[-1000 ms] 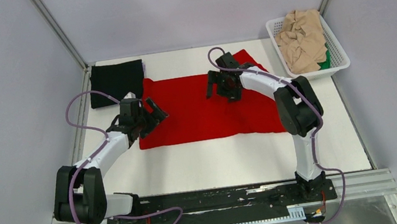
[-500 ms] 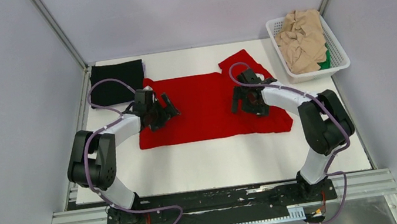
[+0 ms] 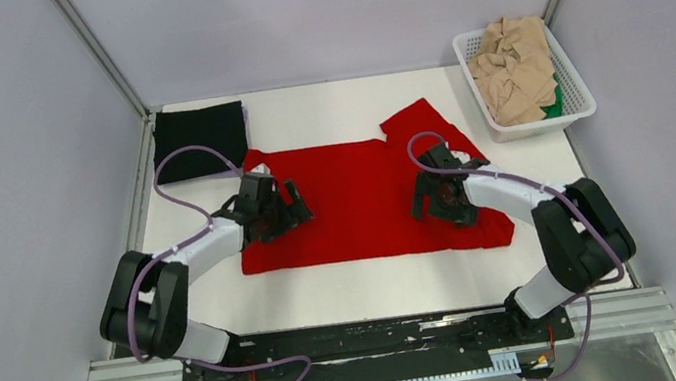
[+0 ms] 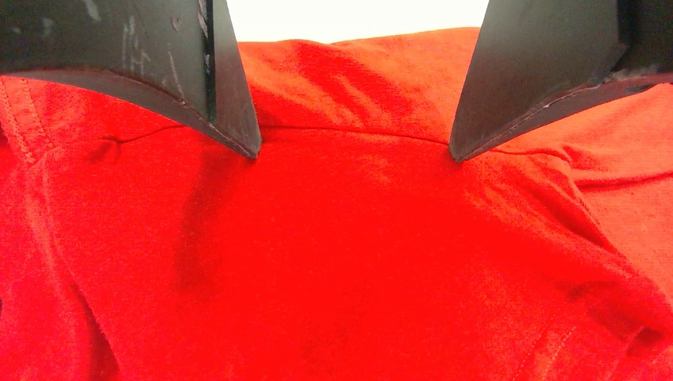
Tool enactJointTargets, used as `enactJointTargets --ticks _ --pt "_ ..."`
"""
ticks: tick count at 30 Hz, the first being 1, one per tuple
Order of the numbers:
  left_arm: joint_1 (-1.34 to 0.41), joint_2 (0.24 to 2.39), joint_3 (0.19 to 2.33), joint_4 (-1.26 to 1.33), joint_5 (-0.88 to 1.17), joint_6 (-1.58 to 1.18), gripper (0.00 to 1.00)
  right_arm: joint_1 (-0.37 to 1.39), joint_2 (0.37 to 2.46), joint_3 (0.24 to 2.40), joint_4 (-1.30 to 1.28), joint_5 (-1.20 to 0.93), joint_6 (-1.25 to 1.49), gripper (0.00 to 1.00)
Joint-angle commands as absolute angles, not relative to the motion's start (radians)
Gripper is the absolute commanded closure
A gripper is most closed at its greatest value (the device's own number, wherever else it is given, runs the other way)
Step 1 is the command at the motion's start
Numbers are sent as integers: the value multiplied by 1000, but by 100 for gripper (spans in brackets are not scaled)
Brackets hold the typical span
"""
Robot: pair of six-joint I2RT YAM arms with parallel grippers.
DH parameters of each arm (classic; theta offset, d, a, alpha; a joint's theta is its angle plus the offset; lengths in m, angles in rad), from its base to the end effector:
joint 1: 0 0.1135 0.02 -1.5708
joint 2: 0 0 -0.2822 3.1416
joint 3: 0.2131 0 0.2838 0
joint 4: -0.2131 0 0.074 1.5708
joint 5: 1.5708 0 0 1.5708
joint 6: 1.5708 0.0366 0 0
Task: Fold and stack the t-shirts
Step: Fold the flattened tshirt in 1/3 of the way, then grab the side of the flattened tshirt furthest away from the robot with both arms
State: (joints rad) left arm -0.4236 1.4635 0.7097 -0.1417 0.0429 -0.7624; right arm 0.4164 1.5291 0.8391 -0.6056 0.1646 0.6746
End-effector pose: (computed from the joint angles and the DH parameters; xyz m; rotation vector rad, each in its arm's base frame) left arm 0.2749 -0.1257 0.1617 -0.4111 2.5175 -0.5459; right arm 0.2679 0.1119 0.1592 0.3953 2.7942 0.0038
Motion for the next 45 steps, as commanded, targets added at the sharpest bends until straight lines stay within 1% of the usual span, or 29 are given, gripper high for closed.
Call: enactJointTargets --ticks 1,4,9,12,19,23,25,27,28,31,35,38,41,45 --pt "-476 1313 588 -349 -31 -828 0 434 1463 697 -768 44 728 0" --pt "-514 1226 501 -355 -35 -885 0 456 1396 684 -787 -55 742 0" --pt "-523 1098 445 -410 -84 -931 0 468 1354 643 -840 -88 769 0" --pt "-523 1061 425 -389 -80 -915 0 477 1332 624 -838 -108 792 0" --pt "-523 1038 456 -405 -62 -897 0 486 1264 625 -821 -76 777 0" --pt "-523 1015 508 -425 -73 -881 0 486 1187 667 -792 -6 753 0" --pt "-522 1012 561 -456 -130 -884 0 486 1129 688 -727 -3 715 0" --pt "-520 1023 633 -520 -233 -900 0 486 1074 699 -631 -32 670 0" --pt "-517 1038 661 -562 -303 -902 0 485 1052 703 -590 -40 654 0" --pt "-474 1084 775 -595 -379 -863 0 486 981 694 -479 -35 634 0" --pt "-355 1208 895 -574 -390 -768 0 485 927 667 -429 -1 584 0" --pt "-279 1341 969 -540 -379 -718 0 483 910 652 -412 82 567 0" --pt "-240 1460 1063 -503 -347 -666 0 482 912 641 -398 113 560 0" --pt "-208 1669 1192 -522 -349 -624 4 482 927 630 -386 108 533 0"
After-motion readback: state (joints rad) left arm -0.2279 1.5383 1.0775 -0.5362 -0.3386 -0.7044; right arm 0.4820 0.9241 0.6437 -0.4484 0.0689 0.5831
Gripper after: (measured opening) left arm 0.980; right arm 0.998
